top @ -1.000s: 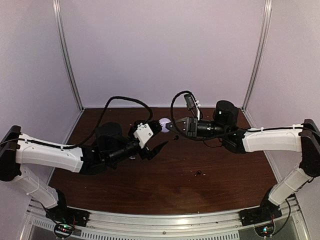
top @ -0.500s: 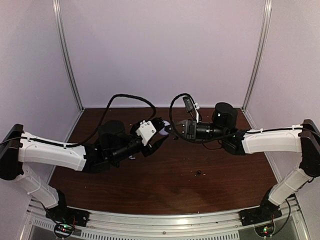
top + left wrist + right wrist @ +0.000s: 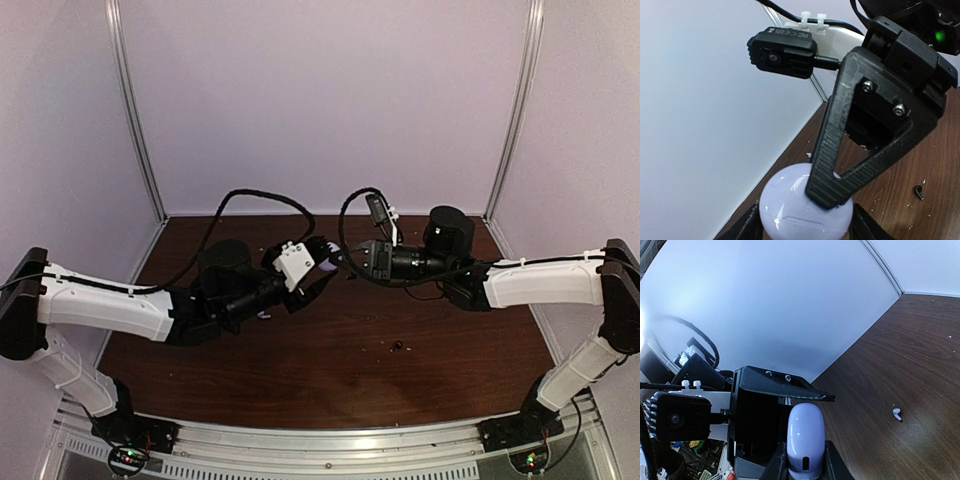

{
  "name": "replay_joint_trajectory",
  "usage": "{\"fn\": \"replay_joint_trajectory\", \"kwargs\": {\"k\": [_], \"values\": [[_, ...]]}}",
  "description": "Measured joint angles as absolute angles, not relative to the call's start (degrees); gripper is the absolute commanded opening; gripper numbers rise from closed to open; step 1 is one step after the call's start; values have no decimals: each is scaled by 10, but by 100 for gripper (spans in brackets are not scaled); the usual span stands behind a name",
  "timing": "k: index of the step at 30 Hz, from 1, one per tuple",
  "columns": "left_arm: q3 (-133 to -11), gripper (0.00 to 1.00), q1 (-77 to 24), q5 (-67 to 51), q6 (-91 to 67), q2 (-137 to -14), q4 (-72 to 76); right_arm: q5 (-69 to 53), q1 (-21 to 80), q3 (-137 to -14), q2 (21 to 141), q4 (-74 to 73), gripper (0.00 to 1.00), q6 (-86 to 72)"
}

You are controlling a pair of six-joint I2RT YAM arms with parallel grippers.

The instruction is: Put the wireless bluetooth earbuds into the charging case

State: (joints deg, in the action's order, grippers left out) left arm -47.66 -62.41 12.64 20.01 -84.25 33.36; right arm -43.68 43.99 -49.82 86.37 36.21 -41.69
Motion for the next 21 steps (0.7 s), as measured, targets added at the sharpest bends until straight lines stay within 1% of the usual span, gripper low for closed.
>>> {"fn": "replay_joint_trajectory", "kwargs": {"k": [7, 10, 13, 15, 17, 21], "values": [[-482, 42, -624, 123, 214, -843, 328, -435, 439, -498, 864, 362, 14, -415], [-482, 37, -623, 118, 223, -843, 326, -435, 439, -498, 864, 362, 22, -411], [-482, 35, -622, 109, 233, -841, 319, -437, 439, -496, 863, 361, 33, -407], [-482, 34, -620, 91, 245, -837, 308, -444, 439, -495, 863, 353, 38, -403], [-481, 33, -616, 69, 254, -828, 290, -456, 440, -495, 863, 340, 40, -397], [-481, 32, -600, 8, 273, -802, 240, -486, 440, -495, 854, 309, 37, -376]]}}
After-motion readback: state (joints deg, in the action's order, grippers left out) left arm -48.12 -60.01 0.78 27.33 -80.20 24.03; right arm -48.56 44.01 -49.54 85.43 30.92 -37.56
